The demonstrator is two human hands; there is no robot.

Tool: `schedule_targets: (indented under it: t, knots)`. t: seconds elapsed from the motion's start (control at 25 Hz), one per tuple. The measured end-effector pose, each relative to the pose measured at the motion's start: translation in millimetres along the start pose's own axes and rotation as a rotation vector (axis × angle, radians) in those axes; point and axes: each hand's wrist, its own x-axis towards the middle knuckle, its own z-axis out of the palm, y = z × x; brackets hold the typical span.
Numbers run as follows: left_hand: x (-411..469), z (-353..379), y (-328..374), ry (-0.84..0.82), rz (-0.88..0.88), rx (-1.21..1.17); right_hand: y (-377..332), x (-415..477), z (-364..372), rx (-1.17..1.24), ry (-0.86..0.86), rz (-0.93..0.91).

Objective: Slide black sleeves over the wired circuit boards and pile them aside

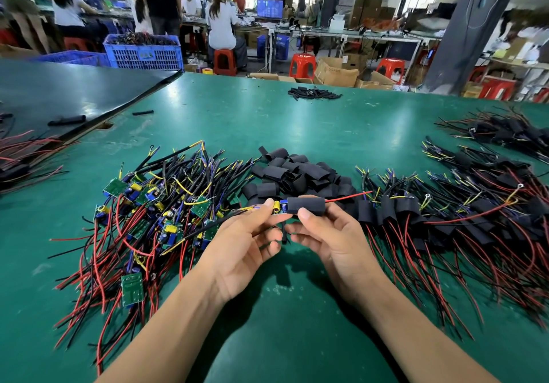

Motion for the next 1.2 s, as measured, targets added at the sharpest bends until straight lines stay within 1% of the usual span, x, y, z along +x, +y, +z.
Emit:
schedule_targets:
  t: [0.12,0.28,0.44,0.68,0.96,1.2]
  knots:
    - [-1.3,2.1,-0.2,0.004,0.016,-0.001,0.2,-1.0,-0.6,0.007,-0.001,0.009]
    - [-3.3,4.5,-0.8,0.008,0.049,0.004,1.0,-1.9,-0.4,-0.057,-0.003,0.013]
    - [-3.9,3.1,-0.8,0.015,0.048,0.028,2.6,-2.2,1.1,-0.062,-0.007,0.009]
    - [-3.3,3.6,0.4,0.014,0.008,-0.034,0.5,-0.1,-1.3,0.014,0.0,0.034]
    - [-2.3,2.0,0.5,-0.005,0.009,-0.054,-2.4,-2.9,-1.1,-0.194,0.028,-0.077]
    - [0.6,0.2,0.5,0.021,0.041,-0.032,-5.2,-5.6,2.3,-0.311,-0.016,-0.124]
